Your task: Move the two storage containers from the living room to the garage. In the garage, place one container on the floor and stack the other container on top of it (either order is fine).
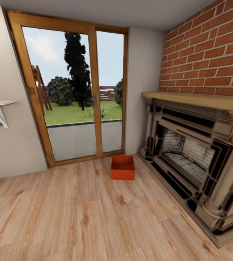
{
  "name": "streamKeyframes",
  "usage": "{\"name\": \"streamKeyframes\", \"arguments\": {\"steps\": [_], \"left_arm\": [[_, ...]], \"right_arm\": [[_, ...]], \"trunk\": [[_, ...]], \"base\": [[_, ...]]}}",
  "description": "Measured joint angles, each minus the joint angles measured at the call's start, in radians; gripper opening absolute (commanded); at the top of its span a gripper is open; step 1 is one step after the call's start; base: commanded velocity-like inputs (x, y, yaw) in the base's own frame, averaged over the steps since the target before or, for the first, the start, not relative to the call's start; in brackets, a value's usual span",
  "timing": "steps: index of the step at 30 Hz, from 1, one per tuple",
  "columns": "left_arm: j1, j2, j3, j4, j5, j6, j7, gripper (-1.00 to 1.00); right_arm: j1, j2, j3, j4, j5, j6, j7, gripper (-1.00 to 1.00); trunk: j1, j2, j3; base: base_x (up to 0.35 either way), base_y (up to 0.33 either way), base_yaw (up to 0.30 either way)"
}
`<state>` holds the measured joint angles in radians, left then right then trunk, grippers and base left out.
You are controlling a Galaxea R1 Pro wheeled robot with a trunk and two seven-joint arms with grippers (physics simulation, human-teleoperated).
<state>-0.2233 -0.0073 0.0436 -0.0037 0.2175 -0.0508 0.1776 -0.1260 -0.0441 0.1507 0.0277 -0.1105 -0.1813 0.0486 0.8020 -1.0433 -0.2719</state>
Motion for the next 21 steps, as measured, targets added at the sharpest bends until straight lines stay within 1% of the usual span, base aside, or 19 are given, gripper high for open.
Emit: {"name": "streamKeyframes", "arguments": {"steps": [21], "left_arm": [[0.0,-0.002,0.0,0.0,-0.001,-0.001,0.0,1.0]], "right_arm": [[0.0,0.0,0.0,0.0,0.0,0.0,0.0,1.0]], "trunk": [[0.0,0.0,0.0]], "base": [[0.322,0.0,0.0]]}}
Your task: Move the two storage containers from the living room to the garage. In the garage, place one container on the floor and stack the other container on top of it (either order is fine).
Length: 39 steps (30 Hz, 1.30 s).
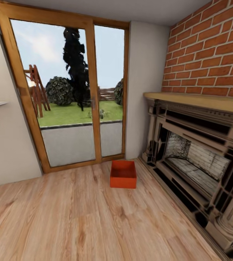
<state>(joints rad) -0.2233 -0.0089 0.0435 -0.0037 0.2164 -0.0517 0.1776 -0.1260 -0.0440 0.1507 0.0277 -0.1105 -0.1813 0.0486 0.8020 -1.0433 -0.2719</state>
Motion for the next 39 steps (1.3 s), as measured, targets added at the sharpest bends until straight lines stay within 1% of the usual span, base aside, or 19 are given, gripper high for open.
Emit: {"name": "streamKeyframes", "arguments": {"steps": [39], "left_arm": [[0.0,0.002,0.0,0.0,-0.001,-0.003,0.0,1.0]], "right_arm": [[0.0,0.0,0.0,0.0,0.0,0.0,0.0,1.0]], "trunk": [[0.0,0.0,0.0]], "base": [[0.322,0.0,0.0]]}}
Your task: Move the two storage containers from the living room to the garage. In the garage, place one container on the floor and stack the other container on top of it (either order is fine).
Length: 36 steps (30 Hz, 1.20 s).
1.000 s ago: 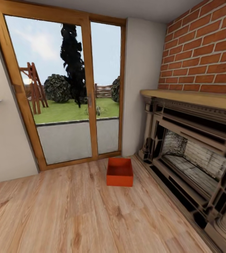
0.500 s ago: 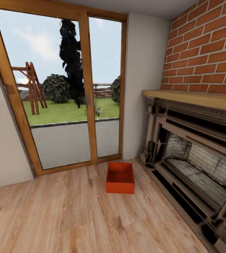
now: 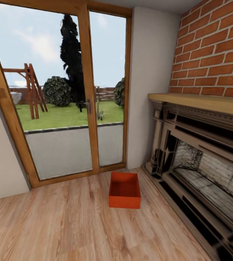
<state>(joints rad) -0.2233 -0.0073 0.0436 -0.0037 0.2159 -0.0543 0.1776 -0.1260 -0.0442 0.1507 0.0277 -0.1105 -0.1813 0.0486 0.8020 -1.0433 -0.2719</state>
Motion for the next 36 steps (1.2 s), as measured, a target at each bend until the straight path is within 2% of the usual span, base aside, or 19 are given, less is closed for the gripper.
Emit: {"name": "streamKeyframes", "arguments": {"steps": [16,29,36], "left_arm": [[0.0,0.0,0.0,0.0,0.002,-0.009,0.0,1.0],[0.0,-0.002,0.0,0.0,0.0,-0.009,0.0,1.0],[0.0,0.0,0.0,0.0,0.002,-0.008,0.0,1.0]], "right_arm": [[0.0,0.0,0.0,0.0,0.0,0.0,0.0,1.0],[0.0,0.0,0.0,0.0,0.0,0.0,0.0,1.0],[0.0,0.0,0.0,0.0,0.0,0.0,0.0,1.0]], "trunk": [[0.0,0.0,0.0],[0.001,0.0,0.0],[0.0,0.0,0.0]], "base": [[0.298,0.062,0.0],[0.045,0.132,0.0],[0.159,0.094,0.0]]}}
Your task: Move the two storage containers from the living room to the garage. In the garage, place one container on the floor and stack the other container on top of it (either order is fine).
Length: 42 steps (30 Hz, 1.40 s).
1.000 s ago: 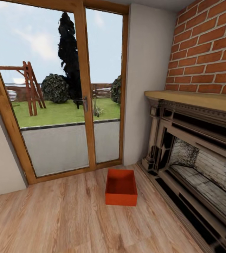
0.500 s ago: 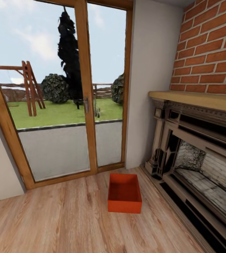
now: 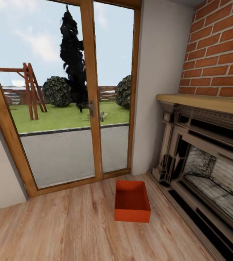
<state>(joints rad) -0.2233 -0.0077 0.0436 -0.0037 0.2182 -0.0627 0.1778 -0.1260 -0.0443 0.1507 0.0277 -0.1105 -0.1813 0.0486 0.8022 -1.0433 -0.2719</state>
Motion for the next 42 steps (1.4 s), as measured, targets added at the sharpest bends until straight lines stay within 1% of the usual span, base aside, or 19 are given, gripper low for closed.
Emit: {"name": "streamKeyframes", "arguments": {"steps": [13,19,42], "left_arm": [[0.0,0.0,0.0,0.0,0.001,0.001,0.0,1.0],[0.0,0.0,0.0,0.0,0.002,0.002,0.0,1.0],[0.0,-0.001,0.0,0.0,0.002,0.001,0.0,1.0]], "right_arm": [[0.0,0.0,0.0,0.0,0.0,0.0,0.0,1.0],[0.0,0.0,-0.008,0.0,-0.002,0.002,0.001,1.0],[0.0,-0.005,-0.005,0.0,0.0,0.004,0.001,1.0]], "trunk": [[0.0,0.0,0.0],[0.0,0.0,0.0],[0.0,0.0,0.0]], "base": [[0.301,0.074,0.0],[0.318,0.007,0.0],[0.32,0.0,0.0]]}}
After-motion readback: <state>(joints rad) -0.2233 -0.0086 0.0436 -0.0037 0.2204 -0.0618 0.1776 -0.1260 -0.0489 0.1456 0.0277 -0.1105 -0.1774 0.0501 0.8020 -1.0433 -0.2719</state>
